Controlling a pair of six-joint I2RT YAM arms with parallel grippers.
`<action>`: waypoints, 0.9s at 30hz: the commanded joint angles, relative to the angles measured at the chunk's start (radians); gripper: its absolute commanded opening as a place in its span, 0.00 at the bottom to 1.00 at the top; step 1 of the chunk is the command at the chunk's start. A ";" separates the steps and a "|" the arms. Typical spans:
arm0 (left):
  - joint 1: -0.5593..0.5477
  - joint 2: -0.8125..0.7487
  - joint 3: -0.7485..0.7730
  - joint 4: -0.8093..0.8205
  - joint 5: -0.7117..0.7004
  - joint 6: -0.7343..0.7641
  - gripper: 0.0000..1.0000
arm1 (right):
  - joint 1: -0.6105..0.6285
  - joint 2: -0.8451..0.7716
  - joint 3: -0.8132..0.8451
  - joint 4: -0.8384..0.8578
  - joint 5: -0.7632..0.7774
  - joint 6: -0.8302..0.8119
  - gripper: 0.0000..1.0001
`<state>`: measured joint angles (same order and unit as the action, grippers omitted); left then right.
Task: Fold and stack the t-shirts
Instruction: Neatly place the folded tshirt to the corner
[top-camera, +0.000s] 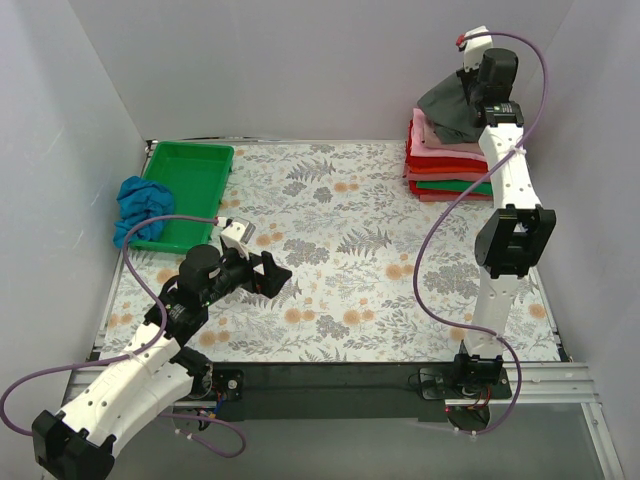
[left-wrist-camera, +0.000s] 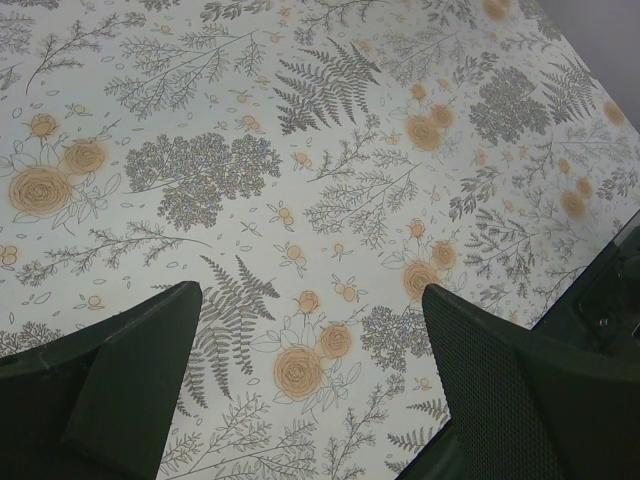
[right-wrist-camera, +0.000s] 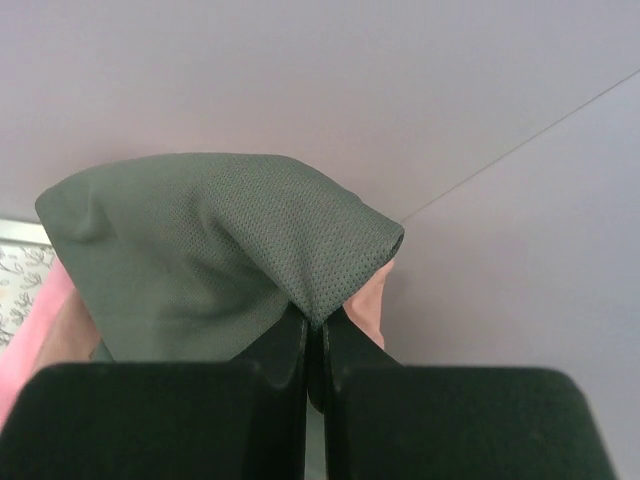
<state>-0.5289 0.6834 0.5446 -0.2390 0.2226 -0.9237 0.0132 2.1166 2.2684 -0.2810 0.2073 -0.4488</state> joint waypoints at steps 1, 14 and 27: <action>0.006 -0.001 -0.006 0.015 0.012 0.006 0.92 | -0.002 -0.017 0.000 0.086 0.035 -0.010 0.01; 0.004 -0.002 -0.006 0.015 0.015 0.006 0.92 | 0.004 -0.112 -0.006 0.082 -0.031 0.025 0.01; 0.004 -0.013 -0.006 0.015 0.021 0.008 0.92 | 0.094 -0.214 -0.017 0.078 -0.034 0.022 0.01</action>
<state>-0.5289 0.6834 0.5446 -0.2386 0.2268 -0.9234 0.0925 1.9476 2.2421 -0.2680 0.1753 -0.4362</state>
